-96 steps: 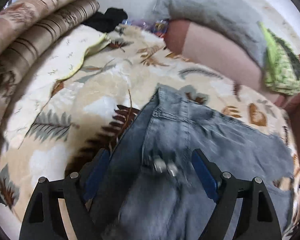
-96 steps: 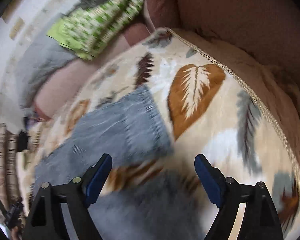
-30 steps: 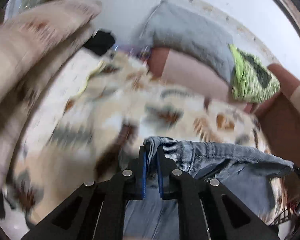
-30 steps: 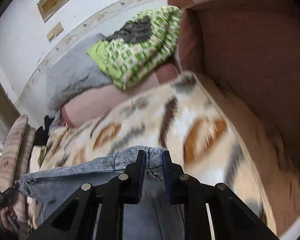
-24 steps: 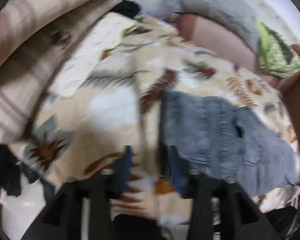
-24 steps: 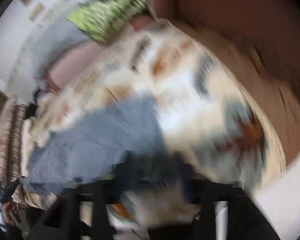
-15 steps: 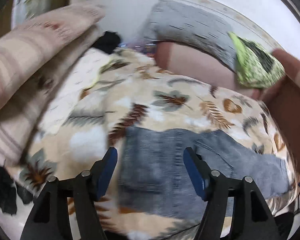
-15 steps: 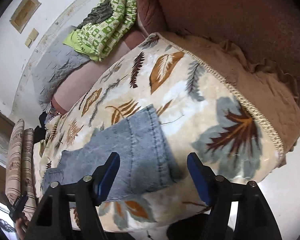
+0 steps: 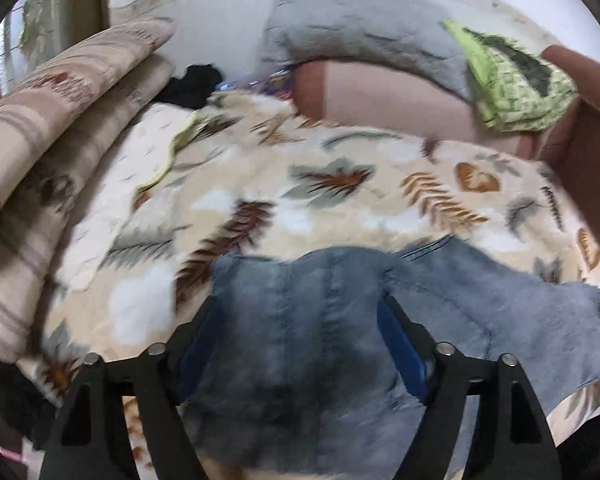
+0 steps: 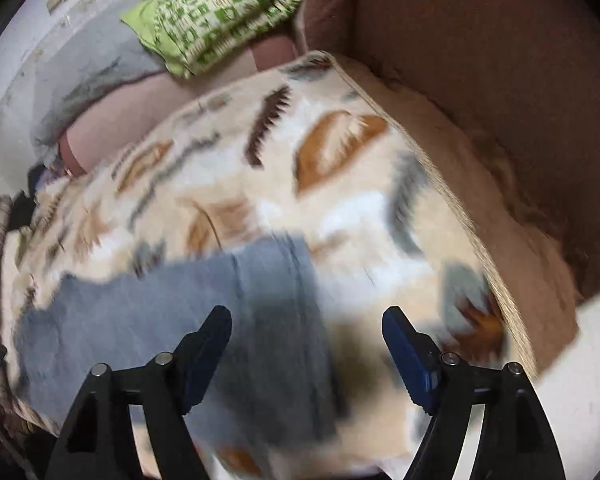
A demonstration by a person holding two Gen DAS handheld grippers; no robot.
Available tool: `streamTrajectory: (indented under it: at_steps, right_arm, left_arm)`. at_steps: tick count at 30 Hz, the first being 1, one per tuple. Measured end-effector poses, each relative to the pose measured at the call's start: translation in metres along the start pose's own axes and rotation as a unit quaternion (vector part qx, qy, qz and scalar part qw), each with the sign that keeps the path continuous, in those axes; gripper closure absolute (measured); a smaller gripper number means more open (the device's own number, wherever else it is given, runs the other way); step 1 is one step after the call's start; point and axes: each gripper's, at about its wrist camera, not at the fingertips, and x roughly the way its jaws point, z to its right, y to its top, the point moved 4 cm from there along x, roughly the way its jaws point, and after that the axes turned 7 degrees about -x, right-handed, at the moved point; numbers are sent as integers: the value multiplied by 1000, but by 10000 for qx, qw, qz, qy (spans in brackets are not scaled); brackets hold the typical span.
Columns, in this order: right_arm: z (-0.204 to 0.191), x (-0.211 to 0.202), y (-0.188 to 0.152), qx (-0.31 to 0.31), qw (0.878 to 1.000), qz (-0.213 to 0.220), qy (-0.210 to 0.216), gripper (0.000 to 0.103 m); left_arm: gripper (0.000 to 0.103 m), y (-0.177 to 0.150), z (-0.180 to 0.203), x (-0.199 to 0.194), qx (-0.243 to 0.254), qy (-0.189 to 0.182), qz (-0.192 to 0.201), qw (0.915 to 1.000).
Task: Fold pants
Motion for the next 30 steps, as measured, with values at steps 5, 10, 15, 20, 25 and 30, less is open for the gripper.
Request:
streamTrajectory:
  at_steps: [5, 10, 15, 20, 25, 30]
  right_arm:
    - [8, 84, 12, 306, 9948, -923, 305, 31]
    - [-25, 73, 21, -877, 9932, -765, -52, 80]
    - [-19, 65, 30, -817, 9948, -259, -551, 83]
    - [-8, 64, 16, -725, 9944, -302, -707, 25]
    - [-24, -3, 7, -433, 9975, 543, -121, 24]
    - [-38, 30, -63, -61, 9859, -499, 1597, 23]
  left_arm:
    - [18, -43, -5, 73, 208, 600, -843, 9944]
    - [7, -38, -15, 76, 23, 498, -652, 9966]
    - [7, -42, -18, 76, -20, 485, -600, 9970]
    - [7, -35, -13, 51, -136, 511, -508, 9973]
    - [7, -13, 19, 6, 123, 23, 304, 9995]
    - [5, -52, 7, 84, 111, 526, -1135, 9921]
